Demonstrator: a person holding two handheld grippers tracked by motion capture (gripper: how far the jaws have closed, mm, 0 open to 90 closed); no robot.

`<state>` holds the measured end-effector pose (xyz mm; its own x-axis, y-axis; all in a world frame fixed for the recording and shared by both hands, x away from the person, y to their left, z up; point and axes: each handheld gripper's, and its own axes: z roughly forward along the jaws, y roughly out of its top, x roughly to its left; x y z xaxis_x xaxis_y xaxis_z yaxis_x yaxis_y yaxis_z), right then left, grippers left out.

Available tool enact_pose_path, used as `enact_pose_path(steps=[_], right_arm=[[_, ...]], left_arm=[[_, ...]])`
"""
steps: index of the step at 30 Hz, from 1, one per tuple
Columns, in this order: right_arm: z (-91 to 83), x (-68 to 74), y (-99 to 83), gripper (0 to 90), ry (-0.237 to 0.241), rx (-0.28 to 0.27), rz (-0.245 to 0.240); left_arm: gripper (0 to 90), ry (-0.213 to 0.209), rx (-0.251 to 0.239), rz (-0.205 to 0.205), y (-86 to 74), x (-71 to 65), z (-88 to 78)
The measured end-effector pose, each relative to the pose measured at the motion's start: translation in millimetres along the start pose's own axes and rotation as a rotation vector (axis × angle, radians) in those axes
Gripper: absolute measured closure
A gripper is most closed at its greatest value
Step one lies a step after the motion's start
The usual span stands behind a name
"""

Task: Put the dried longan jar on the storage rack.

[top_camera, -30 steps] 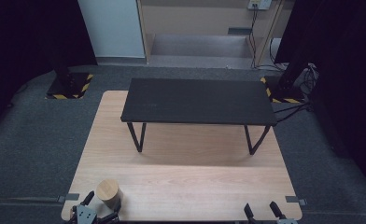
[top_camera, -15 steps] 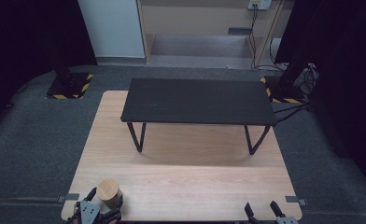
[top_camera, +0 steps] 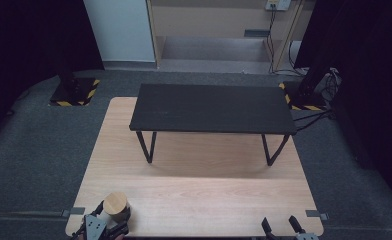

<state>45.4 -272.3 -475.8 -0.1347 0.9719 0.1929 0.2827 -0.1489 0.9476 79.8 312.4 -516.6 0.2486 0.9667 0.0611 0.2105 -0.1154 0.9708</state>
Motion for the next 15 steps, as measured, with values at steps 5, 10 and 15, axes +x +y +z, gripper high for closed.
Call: enact_pose_path(steps=[5, 10, 15], right_arm=[[-0.4, -0.6, 0.5, 7.2, -0.002, 0.001, 0.001], [0.4, 0.7, 0.5, 7.3, 0.002, 0.001, 0.0], [2.5, 5.1, 1.0, 7.5, 0.022, 0.007, -0.015]], left_arm=[[23.7, -0.019, 0.008, -0.016, 2.4, 3.0, 0.0], [24.1, -0.024, 0.021, -0.012, 8.8, 3.5, -1.0], [24.2, -0.062, 0.018, 0.001, 26.2, 6.2, -5.0]])
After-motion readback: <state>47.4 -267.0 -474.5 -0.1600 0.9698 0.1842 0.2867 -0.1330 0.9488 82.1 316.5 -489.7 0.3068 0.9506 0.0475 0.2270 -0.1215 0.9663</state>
